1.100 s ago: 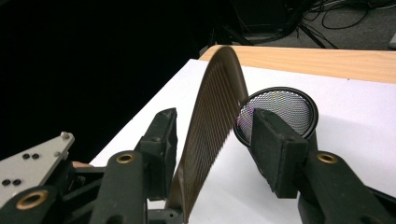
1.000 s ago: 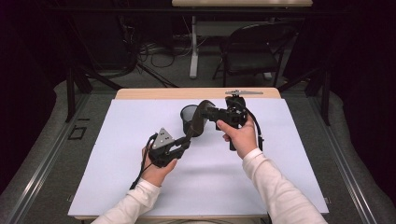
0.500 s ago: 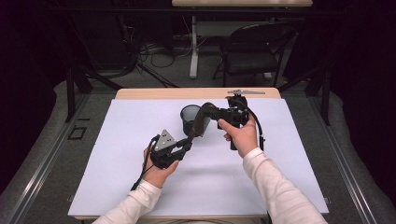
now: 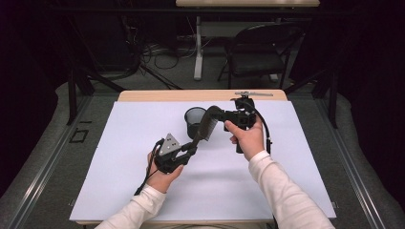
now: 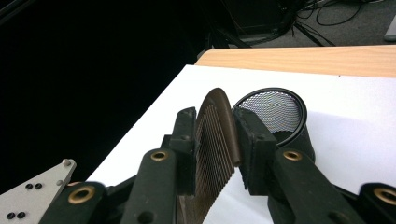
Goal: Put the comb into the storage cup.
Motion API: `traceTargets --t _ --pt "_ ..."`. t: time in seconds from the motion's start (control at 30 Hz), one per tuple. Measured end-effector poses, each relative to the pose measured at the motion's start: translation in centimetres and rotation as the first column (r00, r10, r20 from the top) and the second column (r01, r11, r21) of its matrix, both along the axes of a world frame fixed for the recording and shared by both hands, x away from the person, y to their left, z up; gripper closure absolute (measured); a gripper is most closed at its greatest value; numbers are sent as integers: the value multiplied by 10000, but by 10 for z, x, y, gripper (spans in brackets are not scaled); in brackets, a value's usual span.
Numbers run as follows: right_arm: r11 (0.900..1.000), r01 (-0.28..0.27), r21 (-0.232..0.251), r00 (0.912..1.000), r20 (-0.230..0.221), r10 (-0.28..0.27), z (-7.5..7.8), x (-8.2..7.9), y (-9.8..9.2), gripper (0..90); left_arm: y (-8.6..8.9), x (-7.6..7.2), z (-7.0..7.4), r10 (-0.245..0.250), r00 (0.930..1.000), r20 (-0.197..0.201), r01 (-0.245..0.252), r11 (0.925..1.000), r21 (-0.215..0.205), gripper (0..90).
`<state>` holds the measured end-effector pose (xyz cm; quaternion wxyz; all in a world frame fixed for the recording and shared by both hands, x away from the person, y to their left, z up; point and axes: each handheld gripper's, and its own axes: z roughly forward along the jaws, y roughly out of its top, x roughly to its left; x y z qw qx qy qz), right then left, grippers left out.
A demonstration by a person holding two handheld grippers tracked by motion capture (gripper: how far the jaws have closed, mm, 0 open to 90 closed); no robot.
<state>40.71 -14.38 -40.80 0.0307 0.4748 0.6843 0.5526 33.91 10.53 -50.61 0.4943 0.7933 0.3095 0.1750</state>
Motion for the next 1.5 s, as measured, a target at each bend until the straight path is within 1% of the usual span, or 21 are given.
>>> traceTargets --t 0.17,0.5,0.63,0.73,0.93,1.23,1.37,1.5 --pt "10000 -10 27 10000 -62 11 -1 0 -1 742 0 0 0 -9 10000 -10 9 10000 3 726" --pt "9991 -73 416 9993 -359 88 -3 1 -2 802 -1 0 -2 -26 10000 -29 26 10000 -12 726" --pt "9984 -99 548 9990 -430 123 -4 2 -3 816 -1 0 -2 -26 10000 -33 26 10000 -12 726" --pt "9971 -109 757 9984 -544 150 -5 2 -4 828 -1 0 -2 -18 10000 -28 18 10000 -23 726" --pt "9953 -165 958 9966 -788 241 -6 4 -5 839 -1 0 -2 -4 10000 -46 4 10000 -28 726" --pt "9923 -179 1229 9950 -950 297 -8 4 -6 857 -1 0 -3 0 10000 -45 0 10000 -51 726" --pt "9918 -181 1262 9947 -984 307 -8 4 -5 860 -1 0 -4 -9 10000 -58 9 10000 -81 726" --pt "9924 -164 1215 9958 -879 272 -8 3 -5 861 -1 0 -3 -26 10000 -50 26 10000 -70 726"
